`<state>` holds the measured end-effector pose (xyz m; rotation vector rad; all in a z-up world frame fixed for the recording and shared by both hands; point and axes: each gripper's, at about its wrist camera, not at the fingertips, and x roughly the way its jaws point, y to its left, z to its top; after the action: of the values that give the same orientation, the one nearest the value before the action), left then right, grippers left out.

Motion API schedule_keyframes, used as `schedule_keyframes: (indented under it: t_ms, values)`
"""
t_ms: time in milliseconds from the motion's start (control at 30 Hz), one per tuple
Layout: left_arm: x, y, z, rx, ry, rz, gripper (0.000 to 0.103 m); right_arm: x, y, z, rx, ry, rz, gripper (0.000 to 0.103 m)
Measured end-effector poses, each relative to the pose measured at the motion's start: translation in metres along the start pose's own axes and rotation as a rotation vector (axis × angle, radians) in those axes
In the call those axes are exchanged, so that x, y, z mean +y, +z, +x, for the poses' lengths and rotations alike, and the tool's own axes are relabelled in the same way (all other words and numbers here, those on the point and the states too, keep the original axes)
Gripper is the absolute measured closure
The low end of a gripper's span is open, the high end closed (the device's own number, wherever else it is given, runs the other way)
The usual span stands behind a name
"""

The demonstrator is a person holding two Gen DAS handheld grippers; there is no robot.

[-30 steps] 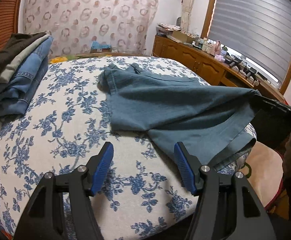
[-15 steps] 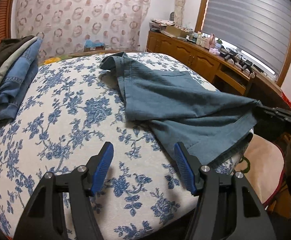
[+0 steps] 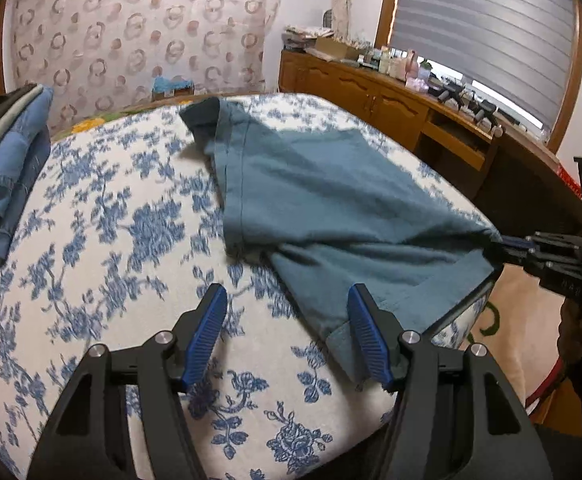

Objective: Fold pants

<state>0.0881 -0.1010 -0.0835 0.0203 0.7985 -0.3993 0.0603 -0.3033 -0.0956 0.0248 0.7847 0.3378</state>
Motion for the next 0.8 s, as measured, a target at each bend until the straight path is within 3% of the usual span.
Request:
schedule_keyframes:
  t_ms: [200,300,500,800]
  values:
    - [0.002,-0.007,0.007,0.028,-0.005,-0.022,0.041,-0.008,0.001,0.0,0.005,-0.011,0.026,0.077]
    - [0.001,-0.009,0.006,0.017,-0.003,-0.016,0.041,-0.011,0.006,-0.009,-0.032,-0.048,0.038,0.062]
    - [0.007,-0.007,-0.003,-0.016,0.004,-0.043,0.041,-0.004,0.02,-0.011,-0.071,-0.045,0.009,0.058]
    - [0.043,0.004,-0.033,-0.105,0.104,-0.084,0.041,0.039,0.056,0.02,-0.086,0.032,-0.101,0.054]
